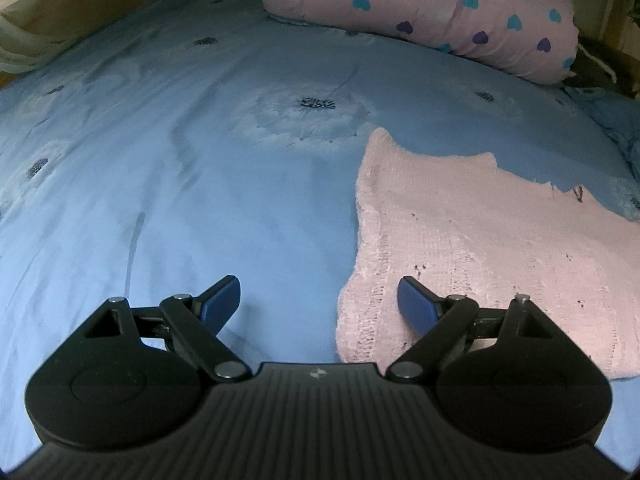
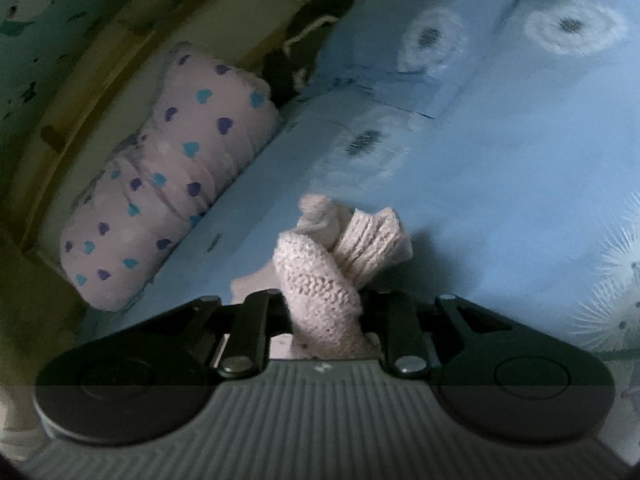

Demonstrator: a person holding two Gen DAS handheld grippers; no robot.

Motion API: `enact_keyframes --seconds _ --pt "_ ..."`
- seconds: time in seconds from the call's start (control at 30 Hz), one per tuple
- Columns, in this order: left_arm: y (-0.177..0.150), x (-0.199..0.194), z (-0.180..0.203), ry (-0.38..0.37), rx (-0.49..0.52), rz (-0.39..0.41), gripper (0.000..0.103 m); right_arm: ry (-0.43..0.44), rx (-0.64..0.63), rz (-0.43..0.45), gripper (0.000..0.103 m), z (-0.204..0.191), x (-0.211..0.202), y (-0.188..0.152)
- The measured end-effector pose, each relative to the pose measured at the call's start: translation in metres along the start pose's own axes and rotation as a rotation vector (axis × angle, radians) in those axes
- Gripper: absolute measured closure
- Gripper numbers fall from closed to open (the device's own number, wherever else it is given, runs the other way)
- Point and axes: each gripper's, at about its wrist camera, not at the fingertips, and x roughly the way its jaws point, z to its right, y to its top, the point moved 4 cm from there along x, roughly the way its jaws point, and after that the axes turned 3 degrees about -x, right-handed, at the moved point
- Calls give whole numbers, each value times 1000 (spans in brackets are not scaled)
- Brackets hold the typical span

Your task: Fold small clothes

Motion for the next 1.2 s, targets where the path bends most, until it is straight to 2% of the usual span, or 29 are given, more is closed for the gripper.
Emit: enact_keyframes --seconds 0.37,0.73,0.83,0.93,1.07,1.2 --pt "5 -1 -1 -5 -19 9 14 75 -85 -19 81 -54 -9 3" --pt "11 -5 -13 7 -44 22 14 217 -206 -22 83 -145 -4 -17" --pt "14 -6 -22 11 -74 19 14 286 -268 -22 84 -173 -5 -36" --pt "14 -5 -29 17 -90 12 14 312 -382 -50 84 -193 1 -71" --pt "15 -6 -35 22 -97 15 14 302 -429 -167 85 -190 19 -117" --pt "17 -7 -41 22 -122 18 14 288 -439 -208 86 -179 27 -136"
